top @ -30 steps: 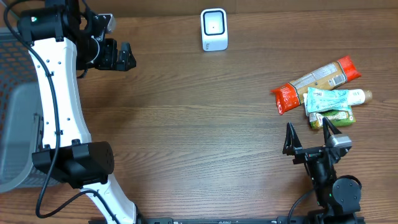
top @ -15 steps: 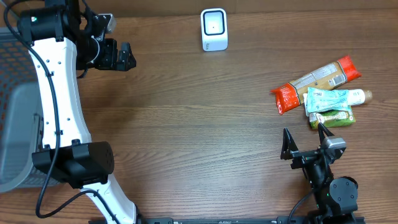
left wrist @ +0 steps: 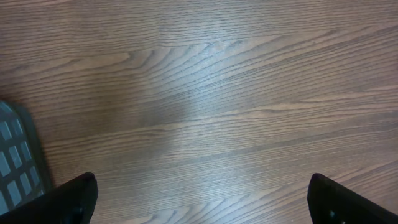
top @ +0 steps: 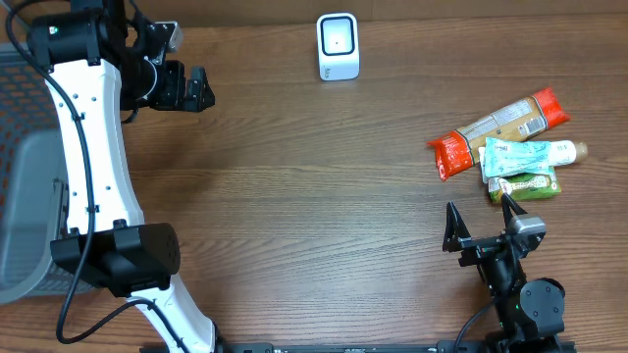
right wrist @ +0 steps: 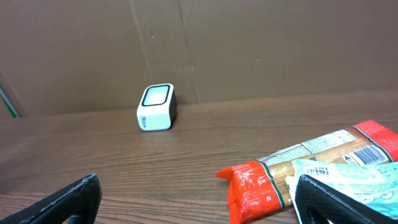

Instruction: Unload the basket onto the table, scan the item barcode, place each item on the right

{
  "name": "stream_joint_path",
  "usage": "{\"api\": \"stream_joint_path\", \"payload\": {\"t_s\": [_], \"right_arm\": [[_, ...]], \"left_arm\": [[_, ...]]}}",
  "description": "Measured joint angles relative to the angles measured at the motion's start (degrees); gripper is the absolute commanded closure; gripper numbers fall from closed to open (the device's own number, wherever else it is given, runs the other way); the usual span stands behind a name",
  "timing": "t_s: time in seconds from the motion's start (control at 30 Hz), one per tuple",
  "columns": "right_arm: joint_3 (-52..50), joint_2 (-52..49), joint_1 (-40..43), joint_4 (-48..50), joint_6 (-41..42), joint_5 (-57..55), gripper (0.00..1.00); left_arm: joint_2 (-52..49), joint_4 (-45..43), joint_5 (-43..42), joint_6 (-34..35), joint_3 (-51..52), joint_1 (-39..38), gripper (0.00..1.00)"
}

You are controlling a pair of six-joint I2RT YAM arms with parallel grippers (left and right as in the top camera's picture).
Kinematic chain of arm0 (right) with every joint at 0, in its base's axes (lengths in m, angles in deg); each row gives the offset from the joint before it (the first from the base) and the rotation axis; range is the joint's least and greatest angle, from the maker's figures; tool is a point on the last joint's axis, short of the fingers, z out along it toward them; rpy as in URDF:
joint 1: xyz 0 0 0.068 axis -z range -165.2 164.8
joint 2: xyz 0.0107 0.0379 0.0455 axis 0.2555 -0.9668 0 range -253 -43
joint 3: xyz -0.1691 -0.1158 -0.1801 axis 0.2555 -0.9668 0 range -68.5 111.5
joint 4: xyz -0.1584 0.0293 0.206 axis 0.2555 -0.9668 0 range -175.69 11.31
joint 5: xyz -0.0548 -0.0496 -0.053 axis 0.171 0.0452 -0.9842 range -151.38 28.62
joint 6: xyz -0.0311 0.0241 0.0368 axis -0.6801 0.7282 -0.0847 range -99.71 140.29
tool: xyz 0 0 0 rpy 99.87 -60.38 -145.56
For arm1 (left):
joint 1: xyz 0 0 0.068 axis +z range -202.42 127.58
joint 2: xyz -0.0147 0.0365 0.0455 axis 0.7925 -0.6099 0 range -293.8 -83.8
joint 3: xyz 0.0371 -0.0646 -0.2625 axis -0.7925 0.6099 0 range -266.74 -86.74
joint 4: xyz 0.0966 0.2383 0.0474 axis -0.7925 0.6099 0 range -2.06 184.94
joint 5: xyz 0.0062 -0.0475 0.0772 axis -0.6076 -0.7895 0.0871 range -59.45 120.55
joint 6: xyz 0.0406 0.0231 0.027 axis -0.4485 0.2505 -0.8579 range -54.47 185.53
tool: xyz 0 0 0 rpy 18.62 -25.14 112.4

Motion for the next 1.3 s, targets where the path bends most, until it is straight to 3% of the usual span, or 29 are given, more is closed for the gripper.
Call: {"api": "stream_joint_path", "payload": {"t_s": [0.83, 1.3], "right_arm": [[0.0, 0.0, 0.0, 0.0, -0.02, 0.0, 0.0], [0.0, 0.0, 0.0, -0.02, 0.0, 0.0, 0.0]], "left_arm": [[0.15, 0.0, 0.02, 0.0, 0.0, -1.66, 0.01], [17.0, 0.0, -0.66, 0.0, 0.09, -30.75, 0.0]]}}
